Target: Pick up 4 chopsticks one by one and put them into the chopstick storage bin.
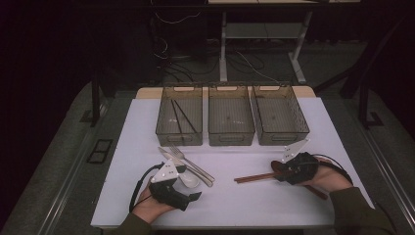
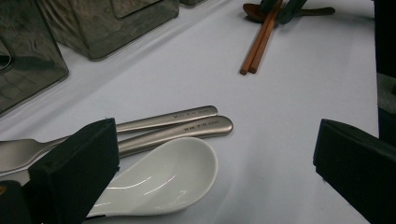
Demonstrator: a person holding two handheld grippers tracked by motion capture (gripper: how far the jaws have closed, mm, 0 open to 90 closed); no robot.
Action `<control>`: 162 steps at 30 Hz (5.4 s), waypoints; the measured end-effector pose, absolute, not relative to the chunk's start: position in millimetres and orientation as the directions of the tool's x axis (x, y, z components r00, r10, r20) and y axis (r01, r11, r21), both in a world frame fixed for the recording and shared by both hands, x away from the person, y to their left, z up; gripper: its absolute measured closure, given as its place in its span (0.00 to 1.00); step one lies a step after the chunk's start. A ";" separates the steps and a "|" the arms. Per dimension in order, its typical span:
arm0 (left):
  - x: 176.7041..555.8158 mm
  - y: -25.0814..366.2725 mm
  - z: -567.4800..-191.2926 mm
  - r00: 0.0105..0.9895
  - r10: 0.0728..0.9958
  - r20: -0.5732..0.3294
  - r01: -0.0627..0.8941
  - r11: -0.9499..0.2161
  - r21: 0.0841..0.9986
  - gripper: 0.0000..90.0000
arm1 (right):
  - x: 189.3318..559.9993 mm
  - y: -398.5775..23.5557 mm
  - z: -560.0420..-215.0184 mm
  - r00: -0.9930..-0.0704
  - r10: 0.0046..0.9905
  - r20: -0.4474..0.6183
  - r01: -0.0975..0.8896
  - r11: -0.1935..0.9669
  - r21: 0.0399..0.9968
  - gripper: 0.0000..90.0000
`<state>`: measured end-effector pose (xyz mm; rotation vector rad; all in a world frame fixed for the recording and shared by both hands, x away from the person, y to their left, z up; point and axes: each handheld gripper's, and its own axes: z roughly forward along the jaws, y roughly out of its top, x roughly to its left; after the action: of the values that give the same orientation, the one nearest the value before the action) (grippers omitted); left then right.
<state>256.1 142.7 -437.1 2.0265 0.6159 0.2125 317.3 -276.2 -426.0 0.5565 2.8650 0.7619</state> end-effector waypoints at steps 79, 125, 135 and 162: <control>256.3 142.2 -436.7 0.859 0.502 -0.100 0.334 -0.403 0.852 0.00 | 292.2 -269.5 -427.5 -0.946 0.316 0.076 0.312 0.815 0.488 0.92; 255.8 142.1 -436.2 0.860 0.501 -0.095 0.329 -0.404 0.853 0.00 | 302.6 -263.4 -396.3 -0.883 0.452 0.127 0.426 0.655 0.624 0.93; 255.6 141.3 -436.1 0.860 0.501 -0.096 0.328 -0.401 0.855 0.00 | 308.8 -244.1 -385.9 -0.865 0.485 0.132 0.443 0.612 0.655 0.93; 256.9 140.2 -436.7 0.864 0.494 -0.099 0.329 -0.404 0.854 0.00 | 368.2 -148.5 -345.6 -0.807 0.579 0.119 0.453 0.477 0.753 0.93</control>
<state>256.9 140.2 -436.7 2.0270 0.6002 0.2066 368.2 -148.5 -345.6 0.9034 2.5668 1.2382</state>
